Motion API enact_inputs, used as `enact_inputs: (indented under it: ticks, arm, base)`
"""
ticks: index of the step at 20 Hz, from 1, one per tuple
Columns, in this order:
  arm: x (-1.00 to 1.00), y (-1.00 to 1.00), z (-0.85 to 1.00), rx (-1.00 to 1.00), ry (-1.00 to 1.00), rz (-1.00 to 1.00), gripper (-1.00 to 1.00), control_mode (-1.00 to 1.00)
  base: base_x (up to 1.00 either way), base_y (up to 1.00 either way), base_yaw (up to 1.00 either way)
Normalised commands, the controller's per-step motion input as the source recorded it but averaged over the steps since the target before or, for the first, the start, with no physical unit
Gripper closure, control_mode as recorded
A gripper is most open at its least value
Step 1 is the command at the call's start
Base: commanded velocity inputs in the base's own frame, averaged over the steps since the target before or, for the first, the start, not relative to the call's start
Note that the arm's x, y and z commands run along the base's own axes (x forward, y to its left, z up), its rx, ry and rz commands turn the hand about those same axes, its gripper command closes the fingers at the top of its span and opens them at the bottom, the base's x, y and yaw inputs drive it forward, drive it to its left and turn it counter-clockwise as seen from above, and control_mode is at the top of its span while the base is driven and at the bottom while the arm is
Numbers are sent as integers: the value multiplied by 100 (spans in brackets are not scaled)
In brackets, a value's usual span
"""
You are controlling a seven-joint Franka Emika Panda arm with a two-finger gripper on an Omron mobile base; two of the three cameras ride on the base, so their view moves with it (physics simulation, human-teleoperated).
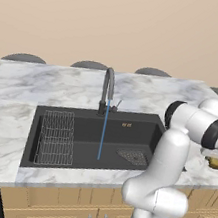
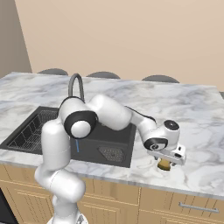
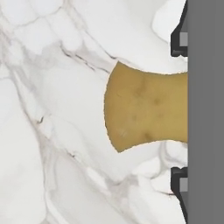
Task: Soak the sponge with water for a few seconds and then drop it inside the sink.
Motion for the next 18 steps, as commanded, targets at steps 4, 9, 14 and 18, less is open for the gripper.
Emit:
enact_inputs:
  ticks: [4, 9, 14, 18]
  arm:
    - [46, 0, 0, -8, 0, 0, -100, -100]
    - [17, 0, -7, -3, 0, 0, -100, -100]
    - [-9, -3, -2, 0, 0, 0, -100, -100]
    - [-3, -9, 11, 0, 0, 0, -100, -100]
  base:
    - [0, 0, 0]
    - [0, 0, 0]
    - [0, 0, 0]
    - [0, 0, 0]
